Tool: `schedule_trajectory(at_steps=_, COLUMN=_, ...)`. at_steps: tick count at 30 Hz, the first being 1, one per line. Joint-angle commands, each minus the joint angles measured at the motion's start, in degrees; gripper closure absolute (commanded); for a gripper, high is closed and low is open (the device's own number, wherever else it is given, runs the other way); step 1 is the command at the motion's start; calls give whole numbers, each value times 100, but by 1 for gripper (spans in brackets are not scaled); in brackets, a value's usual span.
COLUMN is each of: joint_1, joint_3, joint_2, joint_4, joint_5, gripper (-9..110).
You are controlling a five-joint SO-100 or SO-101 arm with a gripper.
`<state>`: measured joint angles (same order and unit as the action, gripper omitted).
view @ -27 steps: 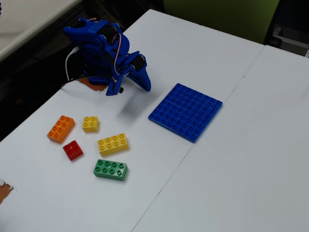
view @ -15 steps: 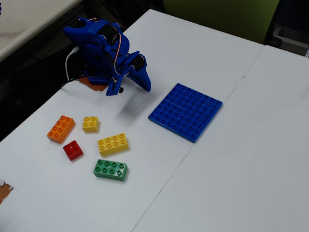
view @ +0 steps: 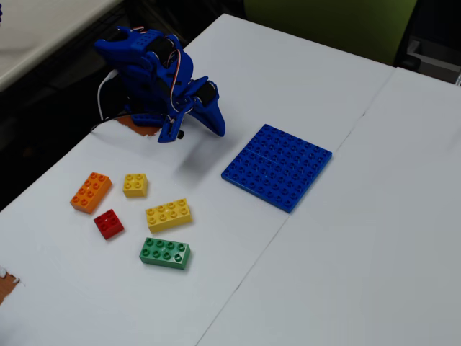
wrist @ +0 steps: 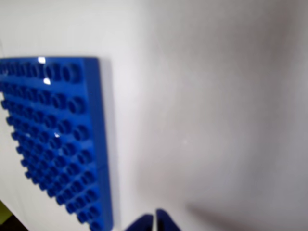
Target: Pick up the 2x2 yellow block and go up the 8x8 blue block.
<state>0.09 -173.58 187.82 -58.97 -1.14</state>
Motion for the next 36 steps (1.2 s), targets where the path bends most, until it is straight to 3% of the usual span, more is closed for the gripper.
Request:
schedule_trajectory(at_steps=1, joint_1=0, joint_3=0, joint_2=246, joint_4=62, joint_5=18, gripper=101)
schedule_trajectory(at_steps=13, joint_1=0, joint_3=0, joint_2=246, joint_4=62, joint_5=18, gripper=101)
schedule_trajectory(at_steps=14, joint_1=0, joint_3=0, joint_2=246, joint_4=62, joint_5=18, gripper=94)
schedule_trajectory(at_steps=15, joint_1=0, joint_3=0, joint_2=246, joint_4=62, joint_5=18, gripper=80)
schedule_trajectory(at_steps=17, joint_1=0, joint_3=0, joint_2=246, joint_4=62, joint_5=18, gripper=32)
schedule_trajectory(at_steps=18, joint_1=0, joint_3=0, joint_2=246, joint_4=62, joint_5=18, gripper=19)
schedule_trajectory(at_steps=22, joint_1=-62, joint_3=0, joint_2=246, joint_4=62, joint_5=-88, gripper=10)
schedule_trajectory(at_steps=28, joint_1=-62, joint_3=0, joint_2=246, joint_4=62, joint_5=-141, gripper=8)
schedule_trajectory(at_steps=30, joint_1=-53, joint_3=-18, joint_2=246, joint_4=132, joint_5=-659, gripper=13)
schedule_trajectory(at_steps=33, joint_1=44, joint_3=-396, joint_2=246, joint_4=677, joint_5=-3041, gripper=30)
schedule_trajectory(at_steps=35, joint_1=62, joint_3=-659, joint_2=246, joint_4=1063, joint_5=-4104, gripper=39)
schedule_trajectory(at_steps=36, joint_1=97, joint_3=-659, joint_2=246, joint_4=1107, joint_5=-5080, gripper=49)
